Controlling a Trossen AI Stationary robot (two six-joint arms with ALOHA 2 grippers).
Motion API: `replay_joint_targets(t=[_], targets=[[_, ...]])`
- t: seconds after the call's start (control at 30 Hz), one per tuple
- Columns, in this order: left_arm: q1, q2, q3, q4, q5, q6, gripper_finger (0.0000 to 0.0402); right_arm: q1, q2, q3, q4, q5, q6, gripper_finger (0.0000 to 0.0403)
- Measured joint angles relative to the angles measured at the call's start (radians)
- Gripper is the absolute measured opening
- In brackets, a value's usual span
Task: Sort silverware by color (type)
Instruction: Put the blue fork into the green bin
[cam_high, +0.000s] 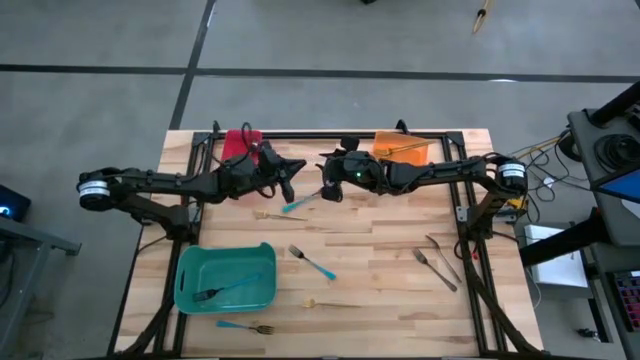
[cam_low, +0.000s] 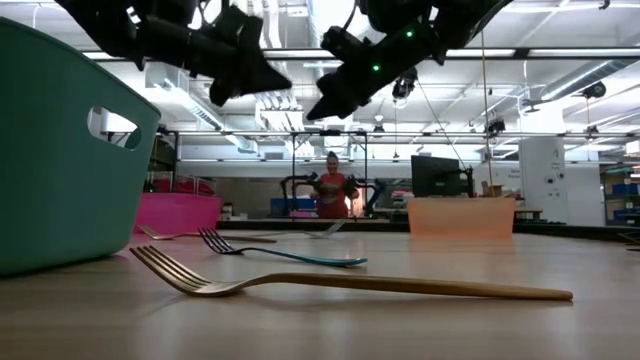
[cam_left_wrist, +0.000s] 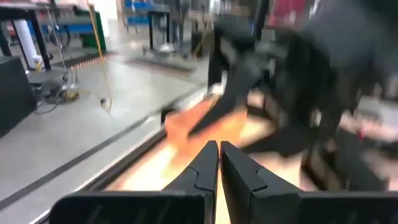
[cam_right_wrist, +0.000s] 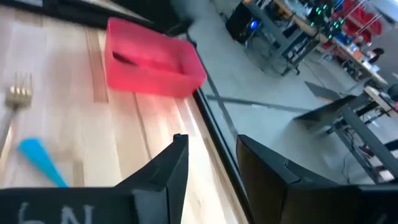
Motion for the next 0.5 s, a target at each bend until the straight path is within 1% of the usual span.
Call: replay_joint_targets(t=[0.1, 0.23, 0.33, 0.4, 0.5], targets=[[0.016, 0.003, 0.021, -0.137, 0.032, 0.037, 0.0, -0.012, -0.037, 0.0, -0.105, 0.0, 0.02, 0.0121], [0.055, 0.049, 0.103, -0.335, 0.08, 0.079, 0.0, -0.039, -0.097, 0.0, -0.259, 0.0, 0.074, 0.0113], [0.078, 0.118, 0.166, -0.428, 0.149, 0.166, 0.0, -0.067, -0.14, 0.0, -0.34, -0.001, 0.108, 0.0107], [0.093, 0.173, 0.215, -0.478, 0.178, 0.204, 0.0, -0.089, -0.163, -0.004, -0.37, -0.006, 0.118, 0.0103], [0.114, 0.271, 0.286, -0.558, 0.178, 0.222, 0.0, -0.127, -0.192, -0.03, -0.371, -0.041, 0.118, 0.0097]])
